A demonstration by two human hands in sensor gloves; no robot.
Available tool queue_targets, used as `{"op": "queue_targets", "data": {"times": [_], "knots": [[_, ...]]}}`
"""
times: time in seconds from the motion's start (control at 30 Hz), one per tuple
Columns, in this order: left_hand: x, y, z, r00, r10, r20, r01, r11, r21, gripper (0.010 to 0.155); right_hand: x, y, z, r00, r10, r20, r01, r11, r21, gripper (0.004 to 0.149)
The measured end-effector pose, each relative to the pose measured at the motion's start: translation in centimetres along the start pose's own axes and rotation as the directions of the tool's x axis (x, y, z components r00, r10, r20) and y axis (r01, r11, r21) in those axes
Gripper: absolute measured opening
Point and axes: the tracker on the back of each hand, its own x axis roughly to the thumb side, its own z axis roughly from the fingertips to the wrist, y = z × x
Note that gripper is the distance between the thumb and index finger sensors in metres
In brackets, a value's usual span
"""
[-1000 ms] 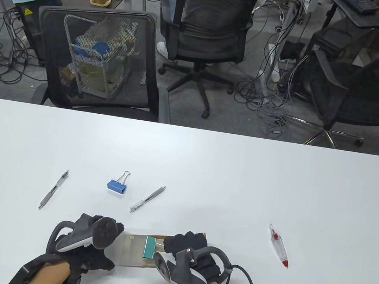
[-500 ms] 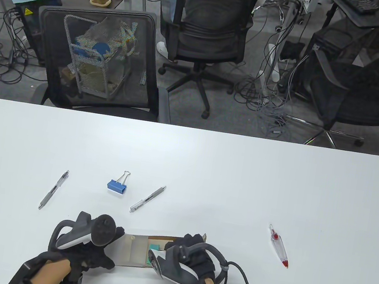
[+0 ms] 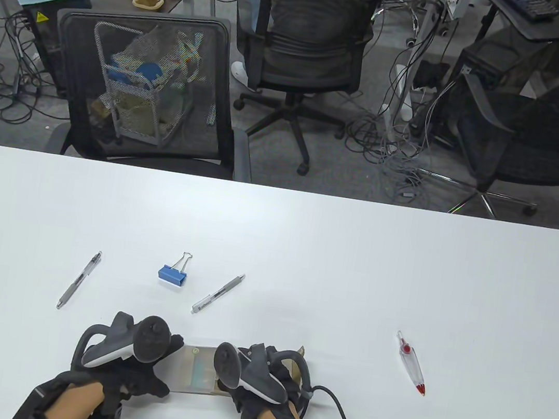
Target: Pack snap-button pull-out pencil case
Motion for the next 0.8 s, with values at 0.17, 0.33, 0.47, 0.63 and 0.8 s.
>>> {"op": "queue_targets", "data": {"times": [0.17,0.33,0.47,0.63,0.8], "knots": [[-0.1,0.0,0.0,1.000,0.004,0.000,-0.004,1.000,0.000,0.092,0.0,0.1,0.1,1.000,0.029,0.003,-0.029,1.000,-0.010,0.042],[-0.1,-0.1,-0.1,1.000,0.011,0.001,-0.011,1.000,-0.001,0.091,-0.7,-0.5,0.6,0.999,0.045,0.013,-0.045,0.999,-0.003,0.047],[-0.2,-0.1,-0.1,1.000,0.018,0.003,-0.018,1.000,-0.005,0.092,-1.9,-2.8,2.6,0.996,0.083,0.030,-0.078,0.986,-0.146,0.050],[-0.2,-0.1,-0.1,1.000,0.016,0.001,-0.016,1.000,-0.005,0.092,-6.0,-5.1,5.2,0.994,0.066,-0.089,-0.084,0.972,-0.219,0.065],[-0.2,-0.1,-0.1,1.000,0.003,-0.006,-0.003,1.000,-0.006,0.092,-10.0,-3.9,6.9,0.987,-0.027,-0.161,-0.025,0.950,-0.310,0.074]]}}
